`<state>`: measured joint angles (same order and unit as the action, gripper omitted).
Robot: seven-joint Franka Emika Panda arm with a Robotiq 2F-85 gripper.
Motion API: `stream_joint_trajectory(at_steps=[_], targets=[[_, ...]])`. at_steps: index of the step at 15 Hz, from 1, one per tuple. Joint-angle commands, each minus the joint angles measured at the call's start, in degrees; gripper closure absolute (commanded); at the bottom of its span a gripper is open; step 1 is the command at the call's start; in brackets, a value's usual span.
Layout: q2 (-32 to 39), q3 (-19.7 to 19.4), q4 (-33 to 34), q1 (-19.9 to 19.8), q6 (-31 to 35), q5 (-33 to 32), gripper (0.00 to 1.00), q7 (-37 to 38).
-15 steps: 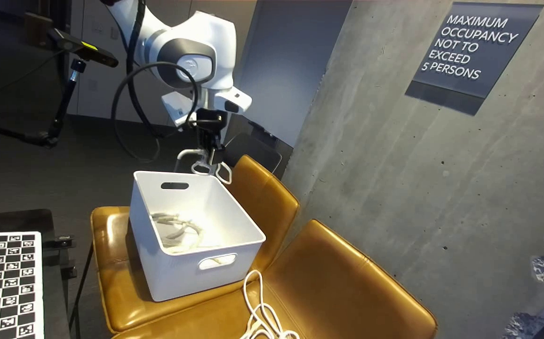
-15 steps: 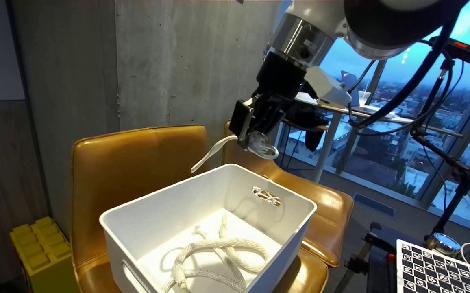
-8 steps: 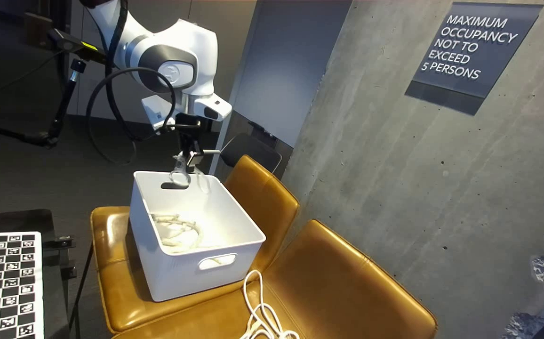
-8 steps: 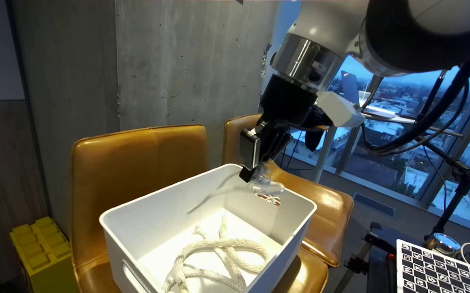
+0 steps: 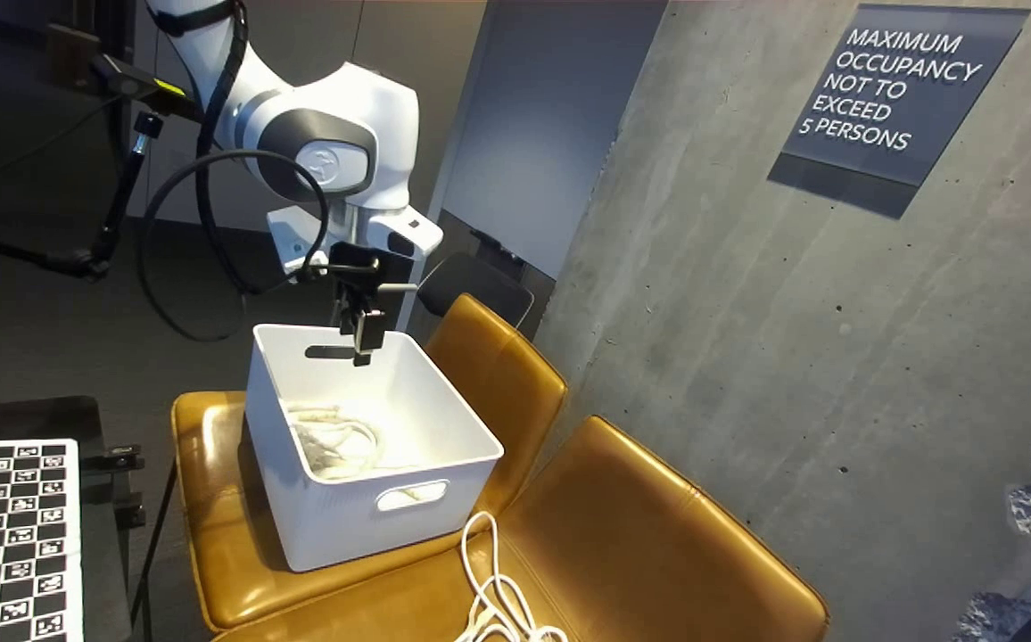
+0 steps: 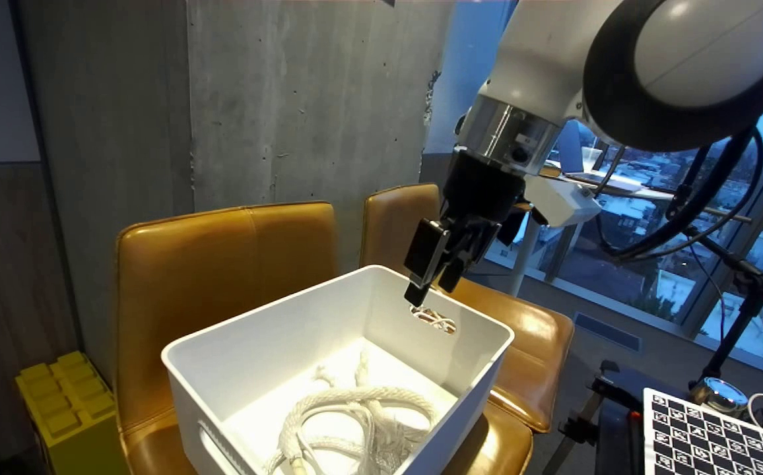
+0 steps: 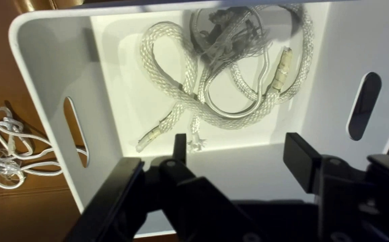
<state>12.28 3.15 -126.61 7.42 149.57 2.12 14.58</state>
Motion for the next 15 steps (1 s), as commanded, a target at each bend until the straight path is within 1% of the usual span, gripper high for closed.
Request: stream_joint_trajectory(at_steps=[1,5,7,10,12,15], targets=[[2.8,-3.0,2.9,-4.0,-0.1,-0.4,0.0,-3.7],[7.5,-5.2,9.1,-9.7,-0.9,2.4,0.0,-9.1],[10.8,-5.4,13.0,-12.6,-0.9,4.2,0.0,-11.6],[17.0,-4.7,20.7,-16.7,-2.3,7.8,0.0,-14.9],[21.6,-4.6,26.1,-18.5,-3.4,9.1,0.0,-15.8],[28.7,-5.0,34.2,-19.8,-5.8,9.0,0.0,-15.3]])
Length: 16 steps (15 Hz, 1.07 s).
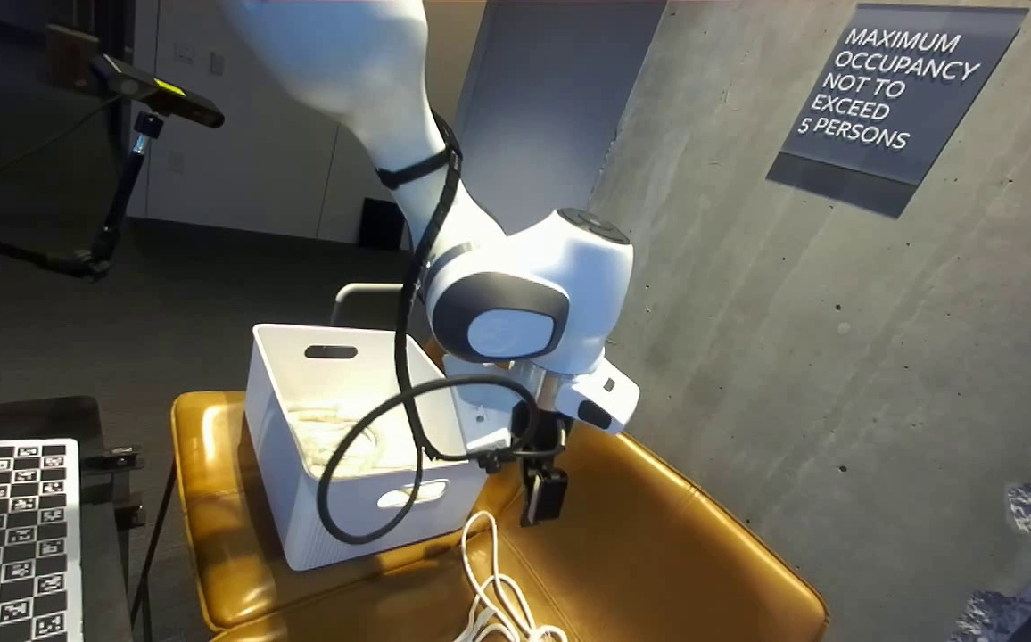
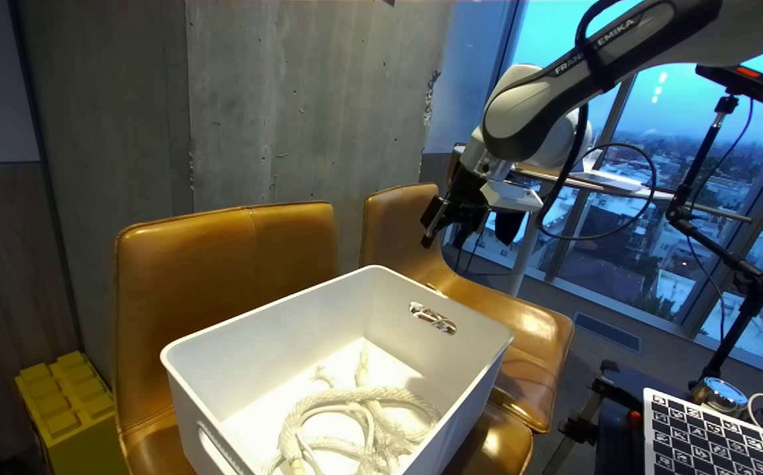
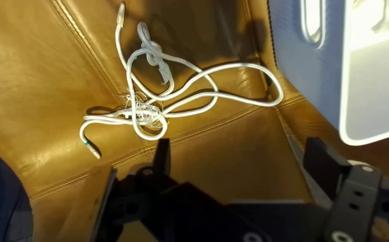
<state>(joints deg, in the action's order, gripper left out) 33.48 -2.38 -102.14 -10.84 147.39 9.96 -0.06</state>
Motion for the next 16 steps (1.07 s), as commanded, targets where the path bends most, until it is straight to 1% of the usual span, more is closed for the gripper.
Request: stream_joint_trajectory(at_steps=[1,3,9,12,16], targets=[[10.1,0.4,12.6,-1.7,-4.5,0.9,0.0,-0.1],[14.7,0.3,18.0,-2.0,-6.5,0.6,0.0,0.6],[27.7,0.4,33.6,-1.1,-14.3,0.1,0.0,3.6],[32.0,0.7,39.3,-0.6,-18.2,0.4,0.0,5.4],[35.1,1.4,44.2,0.1,-21.8,0.5,0.0,7.0]])
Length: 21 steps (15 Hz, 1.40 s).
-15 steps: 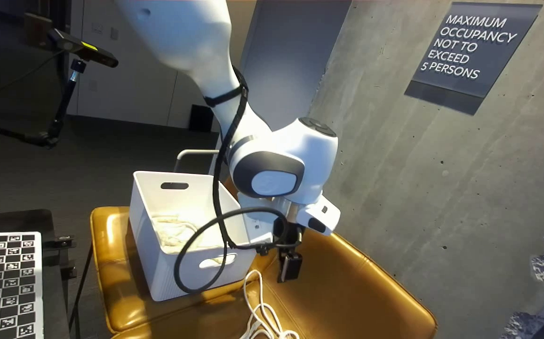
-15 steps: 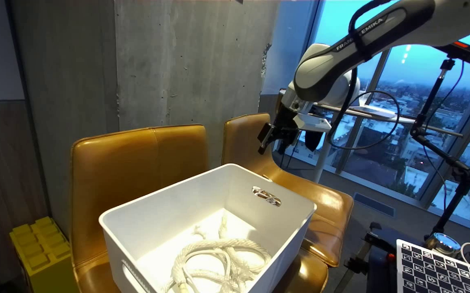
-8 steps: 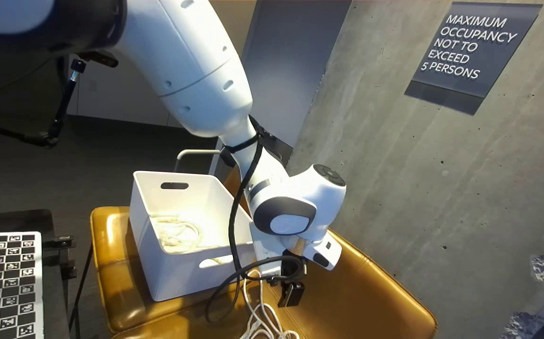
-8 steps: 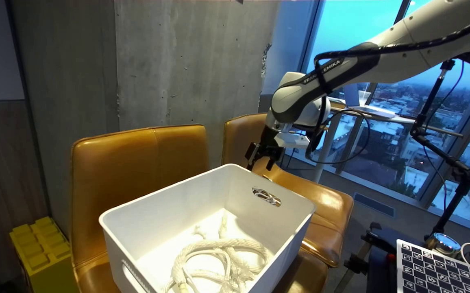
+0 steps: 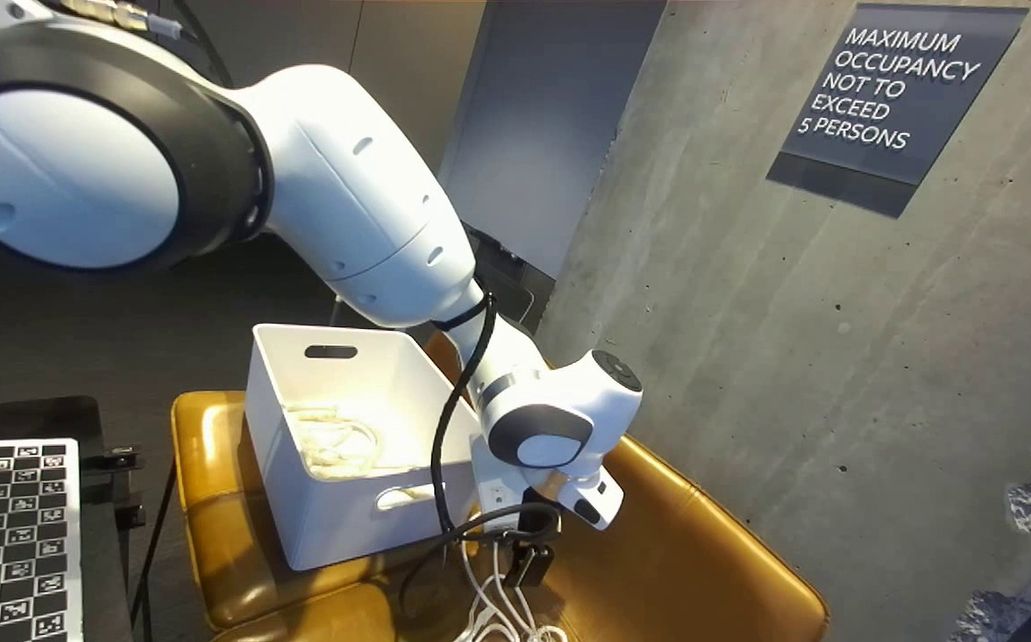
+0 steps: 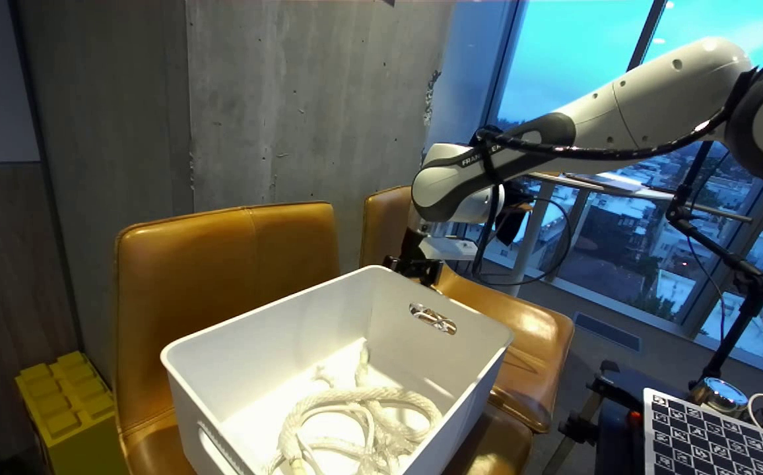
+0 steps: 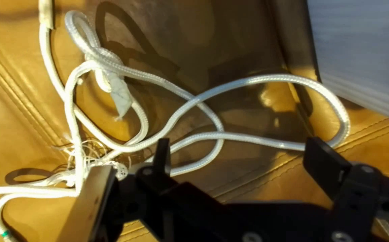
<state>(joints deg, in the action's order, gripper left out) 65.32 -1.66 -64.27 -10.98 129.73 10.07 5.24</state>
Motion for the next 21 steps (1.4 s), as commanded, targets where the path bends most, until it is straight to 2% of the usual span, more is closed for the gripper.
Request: stream_joint_trajectory(at_steps=[1,11,19,20,21], targets=[[3.8,0.8,7.4,0.4,-4.8,0.4,0.0,2.0],[9.1,1.8,16.1,0.9,-9.1,0.7,0.0,4.0],[11.8,1.9,17.3,1.5,-8.8,0.6,0.0,5.0],[11.9,1.9,17.5,1.6,-8.8,0.6,0.25,5.3],[12.0,1.9,17.6,1.6,-8.9,0.6,0.26,5.5]])
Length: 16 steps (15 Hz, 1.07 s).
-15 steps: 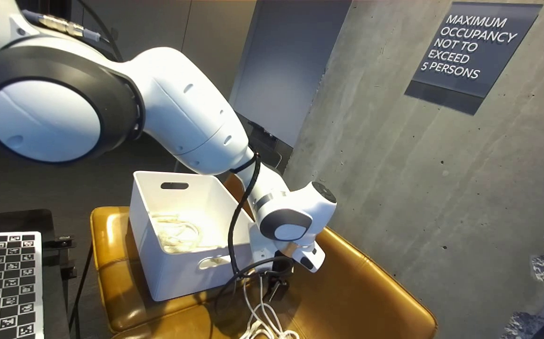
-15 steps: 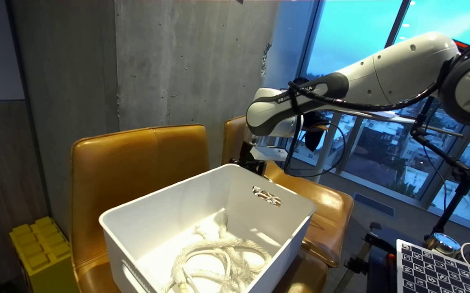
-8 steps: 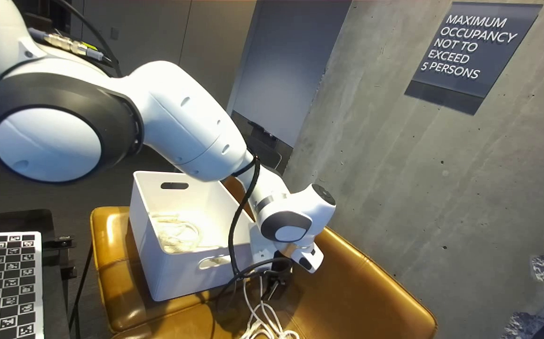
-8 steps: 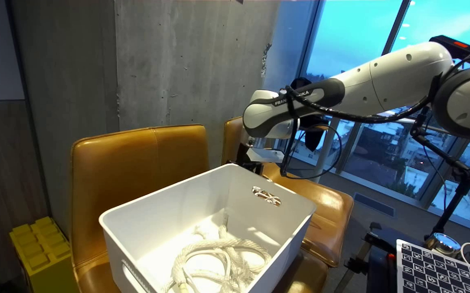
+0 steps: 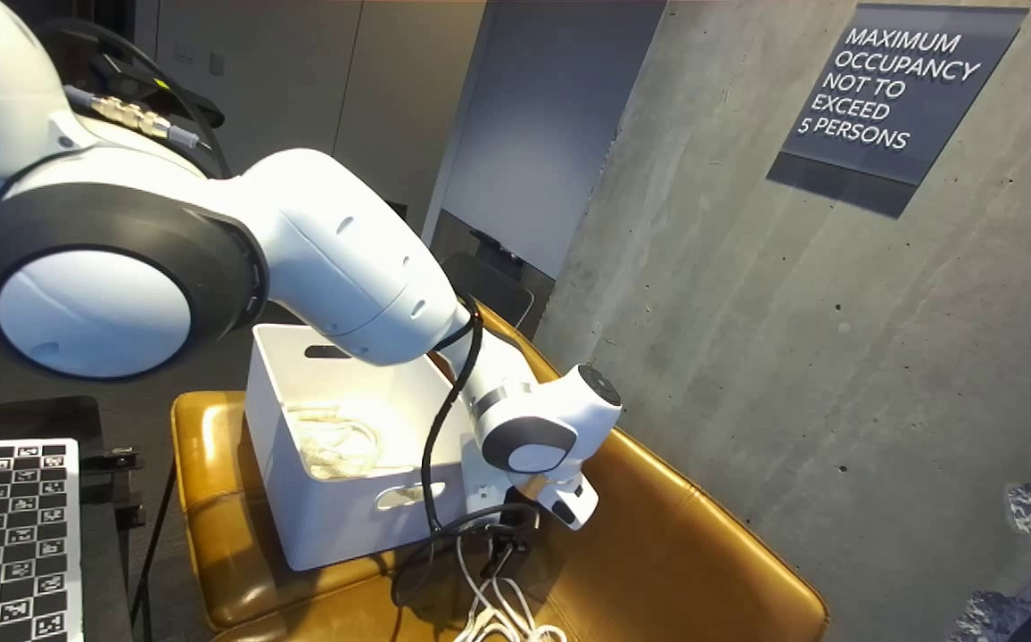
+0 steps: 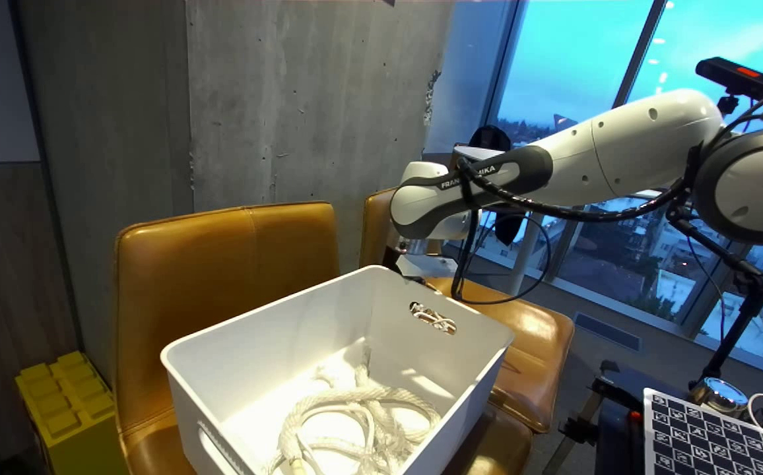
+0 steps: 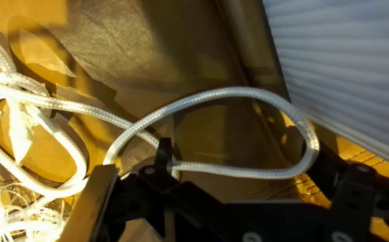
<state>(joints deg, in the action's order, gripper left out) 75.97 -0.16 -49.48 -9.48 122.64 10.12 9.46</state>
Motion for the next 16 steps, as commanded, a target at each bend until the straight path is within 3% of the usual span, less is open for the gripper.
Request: stream_joint_trajectory(at_steps=[1,4,9,11,16], targets=[[1.5,0.4,3.0,0.1,-1.8,0.5,0.35,1.4],[1.5,0.2,3.0,0.3,-1.9,0.4,0.58,1.9],[0.7,-0.3,3.1,1.1,-4.1,-0.2,0.88,2.9],[-3.2,-0.9,-0.4,2.1,-4.7,-1.1,1.0,2.9],[-14.7,-1.8,-11.1,3.6,-5.1,-3.1,0.99,0.8]])
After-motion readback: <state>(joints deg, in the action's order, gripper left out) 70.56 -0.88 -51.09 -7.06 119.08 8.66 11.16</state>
